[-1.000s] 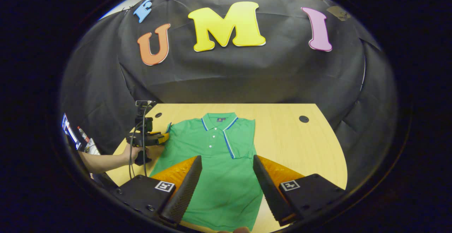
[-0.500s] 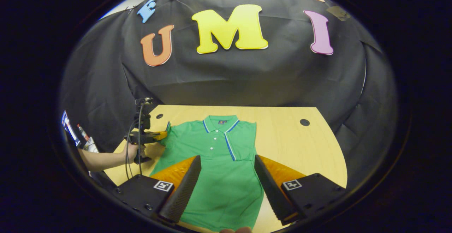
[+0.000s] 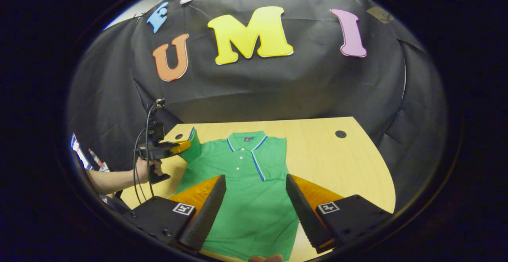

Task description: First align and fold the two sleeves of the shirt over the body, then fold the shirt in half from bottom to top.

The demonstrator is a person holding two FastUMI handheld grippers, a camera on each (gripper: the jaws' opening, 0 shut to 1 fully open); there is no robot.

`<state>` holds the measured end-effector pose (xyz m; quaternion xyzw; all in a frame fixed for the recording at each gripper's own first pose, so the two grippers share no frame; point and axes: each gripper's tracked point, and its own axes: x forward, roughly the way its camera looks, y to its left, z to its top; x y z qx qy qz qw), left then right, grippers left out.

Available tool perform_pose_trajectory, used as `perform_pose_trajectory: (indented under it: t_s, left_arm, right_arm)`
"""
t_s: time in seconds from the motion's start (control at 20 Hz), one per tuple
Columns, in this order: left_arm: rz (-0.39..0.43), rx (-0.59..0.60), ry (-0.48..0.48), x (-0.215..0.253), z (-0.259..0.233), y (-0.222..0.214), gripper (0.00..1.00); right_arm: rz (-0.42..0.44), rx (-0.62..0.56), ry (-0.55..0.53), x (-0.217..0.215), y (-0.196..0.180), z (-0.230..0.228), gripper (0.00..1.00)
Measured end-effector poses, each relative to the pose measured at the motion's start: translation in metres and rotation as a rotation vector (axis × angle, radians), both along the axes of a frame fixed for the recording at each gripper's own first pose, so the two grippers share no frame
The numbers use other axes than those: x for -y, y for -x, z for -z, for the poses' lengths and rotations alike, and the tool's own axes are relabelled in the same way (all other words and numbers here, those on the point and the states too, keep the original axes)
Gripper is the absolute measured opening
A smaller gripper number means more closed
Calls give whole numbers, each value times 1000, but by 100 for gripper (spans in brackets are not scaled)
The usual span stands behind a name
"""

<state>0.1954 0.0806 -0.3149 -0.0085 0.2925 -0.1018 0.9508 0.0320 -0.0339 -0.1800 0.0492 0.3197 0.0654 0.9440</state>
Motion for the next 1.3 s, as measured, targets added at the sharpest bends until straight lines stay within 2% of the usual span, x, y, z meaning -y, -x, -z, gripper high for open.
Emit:
perform_pose_trajectory:
  t_s: [0.3,0.4,0.55,0.65,0.7,0.8,0.85,0.9,0.95,1.0,1.3]
  left_arm:
    - [141,-4,-98,61,2,13,4]
    - [150,-36,-137,74,19,17,4]
    - [180,-110,-166,92,40,34,6]
    - [194,-92,-162,103,34,38,10]
    - [193,-81,-155,107,29,40,14]
    - [180,-71,-139,111,17,46,50]
    - [163,-64,-142,109,13,48,68]
    - [145,-54,-145,106,8,49,90]
    - [127,-44,-146,103,1,53,100]
    - [105,-32,-145,100,-9,57,97]
    - [28,-37,-43,95,-59,117,97]
  right_arm:
    - [35,29,13,24,13,-9,96]
    - [45,28,14,30,18,-10,92]
    - [57,38,27,43,24,-12,93]
    - [66,39,35,50,29,-11,92]
    - [70,38,37,53,31,-10,92]
    - [74,43,41,57,34,-9,92]
    - [76,57,39,58,32,-12,96]
    - [76,65,35,56,32,-13,96]
    - [73,67,31,55,32,-13,93]
    - [66,67,27,53,32,-12,93]
    - [-16,81,51,35,34,-3,96]
